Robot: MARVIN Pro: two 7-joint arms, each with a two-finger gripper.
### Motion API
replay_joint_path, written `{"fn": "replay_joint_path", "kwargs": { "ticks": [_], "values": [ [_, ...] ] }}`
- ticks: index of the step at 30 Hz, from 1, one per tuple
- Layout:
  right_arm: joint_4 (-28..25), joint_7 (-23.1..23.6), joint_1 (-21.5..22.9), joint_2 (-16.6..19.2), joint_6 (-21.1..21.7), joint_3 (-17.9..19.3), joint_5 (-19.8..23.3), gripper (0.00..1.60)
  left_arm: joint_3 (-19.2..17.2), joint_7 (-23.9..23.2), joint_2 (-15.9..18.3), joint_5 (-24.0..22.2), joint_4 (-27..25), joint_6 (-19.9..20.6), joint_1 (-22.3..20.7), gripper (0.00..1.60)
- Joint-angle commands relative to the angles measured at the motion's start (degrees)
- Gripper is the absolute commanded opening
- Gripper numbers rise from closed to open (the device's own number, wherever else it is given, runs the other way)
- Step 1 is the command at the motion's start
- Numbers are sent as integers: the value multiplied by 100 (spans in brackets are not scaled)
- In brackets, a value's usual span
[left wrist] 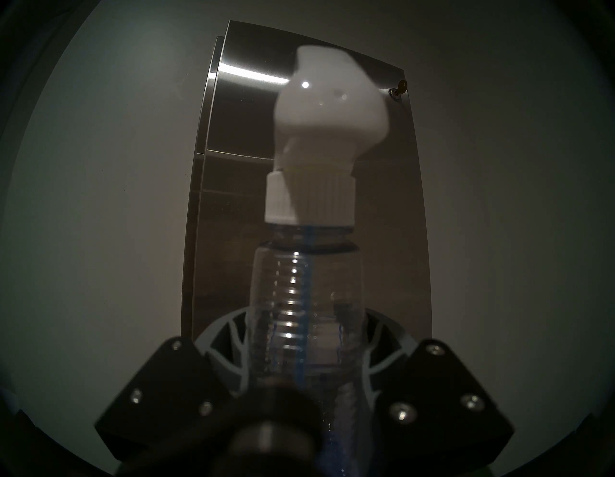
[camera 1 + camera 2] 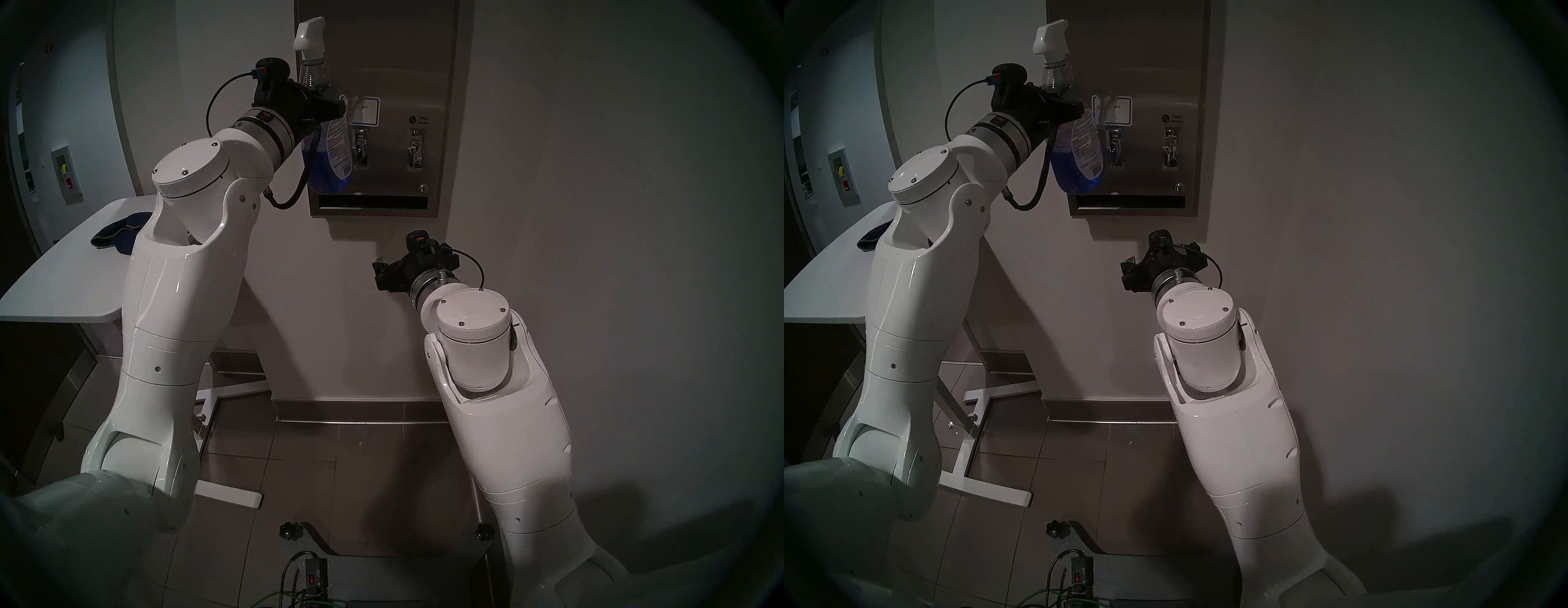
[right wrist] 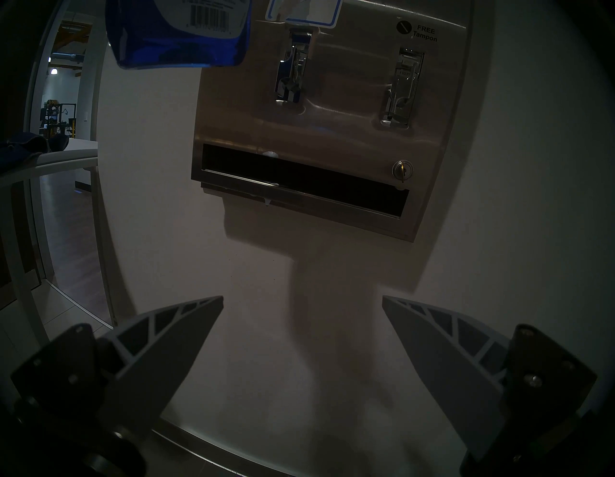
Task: Pick up the cleaner bottle and spray the cleaner onto the surface
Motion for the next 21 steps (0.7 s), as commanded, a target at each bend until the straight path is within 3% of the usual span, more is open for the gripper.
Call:
{"fn": "replay_joint_path", "kwargs": {
  "ticks": [1,21],
  "values": [
    [-171,-8,146,-24,-49,5,-4,160,-59,-16,-219,102,-20,-156,-613,0],
    [-177,-19,153,-27,-53,3,-2,160,-56,-119,-606,461,451,-155,-1021,0]
  ]
}}
